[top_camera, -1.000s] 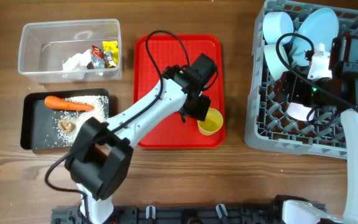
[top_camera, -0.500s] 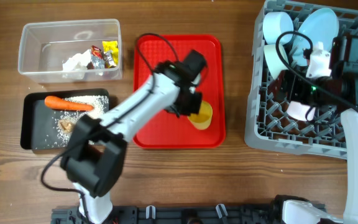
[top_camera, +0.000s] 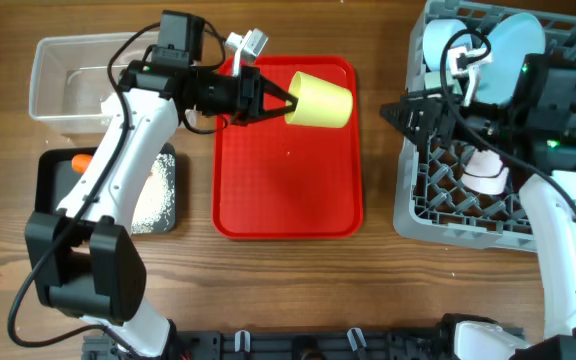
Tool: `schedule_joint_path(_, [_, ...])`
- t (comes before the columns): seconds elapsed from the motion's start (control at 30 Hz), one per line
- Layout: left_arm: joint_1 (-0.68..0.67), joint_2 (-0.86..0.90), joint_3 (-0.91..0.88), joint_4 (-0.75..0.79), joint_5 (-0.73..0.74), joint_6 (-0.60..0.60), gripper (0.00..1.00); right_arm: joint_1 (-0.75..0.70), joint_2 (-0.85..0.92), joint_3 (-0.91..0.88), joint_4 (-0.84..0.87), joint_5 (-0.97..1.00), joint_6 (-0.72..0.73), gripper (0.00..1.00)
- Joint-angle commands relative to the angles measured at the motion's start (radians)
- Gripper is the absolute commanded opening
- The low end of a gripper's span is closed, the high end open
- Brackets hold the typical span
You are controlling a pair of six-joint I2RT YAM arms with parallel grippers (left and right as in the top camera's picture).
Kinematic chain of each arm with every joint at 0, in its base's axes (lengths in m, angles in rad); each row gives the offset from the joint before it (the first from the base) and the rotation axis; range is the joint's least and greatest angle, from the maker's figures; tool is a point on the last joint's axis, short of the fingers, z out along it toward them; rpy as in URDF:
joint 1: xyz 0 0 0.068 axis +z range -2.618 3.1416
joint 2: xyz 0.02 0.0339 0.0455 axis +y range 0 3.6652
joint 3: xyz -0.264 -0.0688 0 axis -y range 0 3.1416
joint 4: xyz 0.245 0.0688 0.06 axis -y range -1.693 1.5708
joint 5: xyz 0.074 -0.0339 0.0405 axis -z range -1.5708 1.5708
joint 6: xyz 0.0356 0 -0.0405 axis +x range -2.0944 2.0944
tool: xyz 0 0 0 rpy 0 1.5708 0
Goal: Sort waste into correct bins and load items into the dishwasher rack
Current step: 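Pass the yellow cup from the left gripper to the right gripper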
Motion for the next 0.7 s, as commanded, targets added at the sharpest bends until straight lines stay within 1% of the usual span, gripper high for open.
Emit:
schedule_joint_path(0.0, [-0.011,-0.014,0.012,0.032,0.178,0.024,0.04,0.042,0.039,-0.036,0.121,-0.198,0.087,1.0])
schedule_joint_path(0.1, [-0.016,-0.014,0.012,0.056,0.189,0.024,0.04,0.089,0.073,-0.036,0.219,-0.219,0.134,1.0])
schedule_joint_path(0.3, [-0.053,-0.014,0.012,0.092,0.173,0.024,0.04,0.208,0.123,-0.036,0.447,-0.213,0.297,1.0])
schedule_joint_path(0.53, [-0.072,-0.014,0.012,0.092,0.124,0.024,0.04,0.237,0.123,-0.036,0.572,-0.211,0.397,0.99])
schedule_joint_path(0.67, [-0.071,-0.014,0.012,0.092,0.124,0.024,0.04,0.237,0.123,-0.036,0.585,-0.219,0.4,0.93])
